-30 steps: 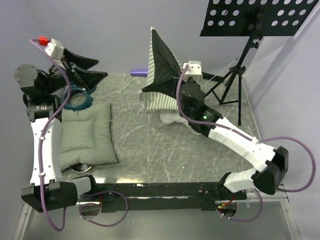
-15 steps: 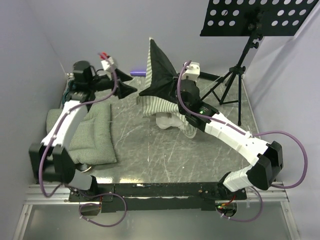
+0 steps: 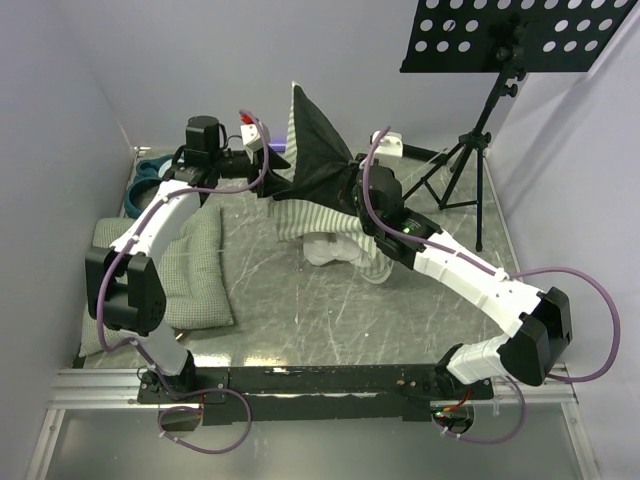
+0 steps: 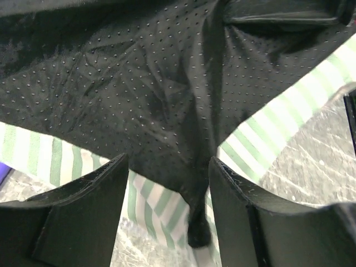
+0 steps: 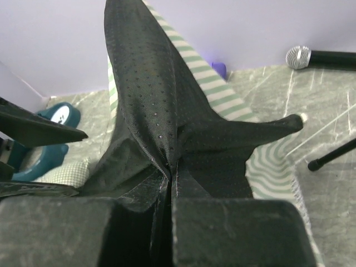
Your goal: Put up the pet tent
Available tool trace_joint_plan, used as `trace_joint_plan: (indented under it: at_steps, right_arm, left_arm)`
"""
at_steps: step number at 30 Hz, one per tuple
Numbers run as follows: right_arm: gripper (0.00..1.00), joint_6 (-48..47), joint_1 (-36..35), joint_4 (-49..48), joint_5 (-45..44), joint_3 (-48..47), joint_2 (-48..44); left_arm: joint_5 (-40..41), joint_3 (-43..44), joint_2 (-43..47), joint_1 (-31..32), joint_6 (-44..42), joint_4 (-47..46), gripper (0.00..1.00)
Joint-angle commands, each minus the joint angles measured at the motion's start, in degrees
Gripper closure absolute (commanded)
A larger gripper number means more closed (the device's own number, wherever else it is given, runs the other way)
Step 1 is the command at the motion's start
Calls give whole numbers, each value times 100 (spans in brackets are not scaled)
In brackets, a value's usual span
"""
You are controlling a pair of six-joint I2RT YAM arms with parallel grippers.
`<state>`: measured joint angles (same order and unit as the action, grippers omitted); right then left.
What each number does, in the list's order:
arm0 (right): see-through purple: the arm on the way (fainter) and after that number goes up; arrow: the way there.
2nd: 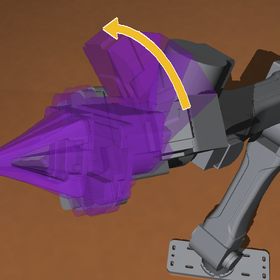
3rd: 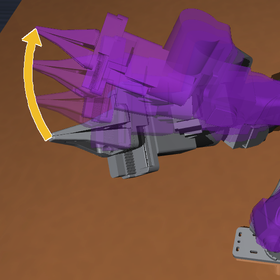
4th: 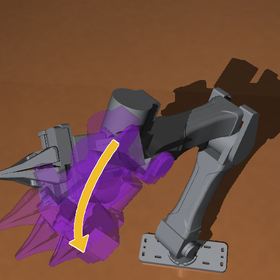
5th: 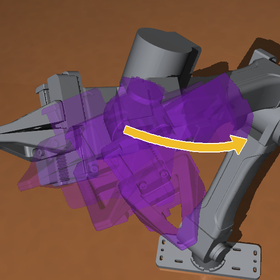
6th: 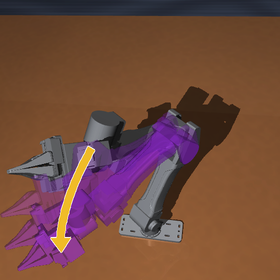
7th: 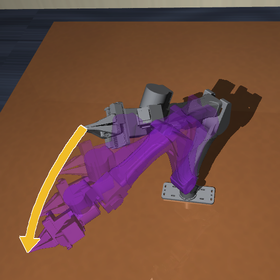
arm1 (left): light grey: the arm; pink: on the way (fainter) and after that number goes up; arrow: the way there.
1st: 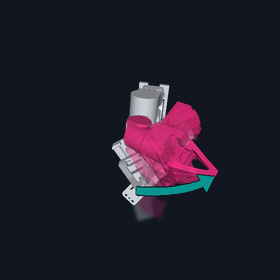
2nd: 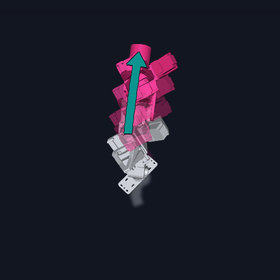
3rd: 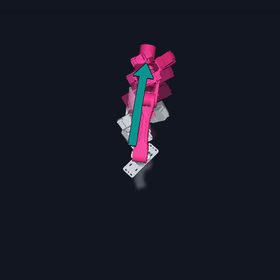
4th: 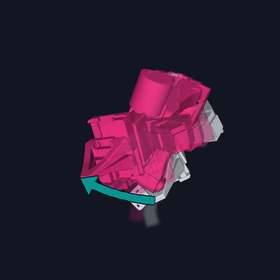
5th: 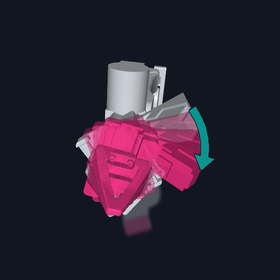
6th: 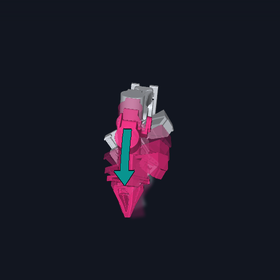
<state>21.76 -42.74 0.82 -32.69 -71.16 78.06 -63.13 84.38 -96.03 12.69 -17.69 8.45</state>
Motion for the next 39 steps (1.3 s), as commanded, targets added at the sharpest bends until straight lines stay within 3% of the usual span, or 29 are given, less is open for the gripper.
trace_joint_plan:
  at_steps: [1,6,13,15,17,18,20,22,24,27,31,35,39]
  right_arm:
    - [100,197,29,-354,43,66,-371]
    - [100,294,38,-320,87,111,-380]
    - [100,522,126,-223,183,93,-441]
    - [100,592,187,-196,463,163,-511]
    - [100,445,275,-249,850,268,-581]
    - [95,339,362,-223,1121,269,-625]
    - [60,111,747,258,2102,33,-713]
    - [39,-458,1205,881,3516,-353,-696]
    - [26,-1179,1504,1610,4644,-958,-626]
    - [0,-2865,1558,2613,6192,-1707,-538]
    - [0,-4177,1497,3361,7345,-2330,-231]
    - [0,-5443,1111,5188,7443,-4061,1085]
    - [3,-6130,1084,5693,7540,-4469,1624]
  left_arm:
    - [-349,-281,391,-3,-235,-36,34]
    - [-402,-413,260,32,-410,280,31]
    - [29,-554,-3,67,-823,570,41]
    - [21,-580,22,58,-728,370,54]
    - [-6,-642,145,67,-394,-104,83]
    - [38,-659,224,67,-210,-289,91]
    - [117,-660,391,67,-120,-431,99]
    - [91,-546,523,67,-374,-170,99]
    - [91,-336,567,85,-795,321,99]
    - [56,-159,699,102,-1087,640,99]
    - [424,-150,945,365,-2130,1043,99]
    - [574,-1,1042,577,-2668,1545,99]
    - [592,-35,1226,656,-2609,1442,99]
